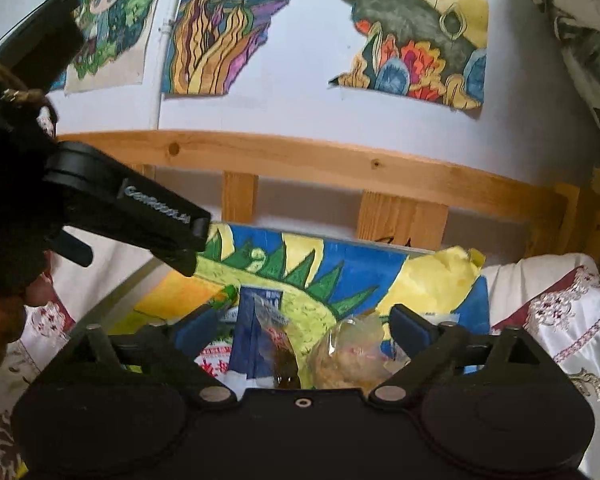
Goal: Organize snacks
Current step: 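Open both tools and withdraw them from the tray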
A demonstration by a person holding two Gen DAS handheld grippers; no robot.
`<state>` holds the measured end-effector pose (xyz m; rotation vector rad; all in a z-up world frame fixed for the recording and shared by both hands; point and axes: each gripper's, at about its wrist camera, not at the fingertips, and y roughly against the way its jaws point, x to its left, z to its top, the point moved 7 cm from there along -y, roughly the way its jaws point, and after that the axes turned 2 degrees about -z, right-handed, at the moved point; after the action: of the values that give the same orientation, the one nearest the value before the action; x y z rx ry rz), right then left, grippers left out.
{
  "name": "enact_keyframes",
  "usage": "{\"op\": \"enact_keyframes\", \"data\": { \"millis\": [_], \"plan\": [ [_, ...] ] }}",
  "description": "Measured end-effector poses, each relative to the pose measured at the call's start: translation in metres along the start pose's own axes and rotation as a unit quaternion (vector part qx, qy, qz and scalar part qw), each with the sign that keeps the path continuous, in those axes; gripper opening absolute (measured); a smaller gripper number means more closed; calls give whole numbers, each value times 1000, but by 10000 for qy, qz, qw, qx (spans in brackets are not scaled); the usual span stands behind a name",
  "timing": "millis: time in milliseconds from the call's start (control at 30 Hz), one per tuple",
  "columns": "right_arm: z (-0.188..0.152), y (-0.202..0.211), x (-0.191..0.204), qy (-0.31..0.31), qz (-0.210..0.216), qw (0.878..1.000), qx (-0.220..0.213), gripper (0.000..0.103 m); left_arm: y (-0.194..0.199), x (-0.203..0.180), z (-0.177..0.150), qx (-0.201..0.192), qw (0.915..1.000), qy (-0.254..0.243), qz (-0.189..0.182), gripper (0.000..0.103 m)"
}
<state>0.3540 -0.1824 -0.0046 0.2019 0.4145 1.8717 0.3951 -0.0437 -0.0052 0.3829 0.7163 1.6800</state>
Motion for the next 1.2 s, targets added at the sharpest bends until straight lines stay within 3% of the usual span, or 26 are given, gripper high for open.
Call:
{"op": "enact_keyframes", "data": {
  "millis": [267,667,933,1200],
  "plan": [
    [16,45,-2,-212,-168,9981,-549,102,53,15,-2,-556,9984,21,-35,102],
    [19,119,-5,-866,-478,9895,-1051,102,123,44,-43,-754,9970,19,-166,102],
    [1,160,3,-908,-519,9898,-967,102,155,69,-81,-754,9966,256,-212,102],
    [-26,197,16,-889,-460,9934,-554,102,174,80,-117,-678,9971,178,-285,102]
  ]
}}
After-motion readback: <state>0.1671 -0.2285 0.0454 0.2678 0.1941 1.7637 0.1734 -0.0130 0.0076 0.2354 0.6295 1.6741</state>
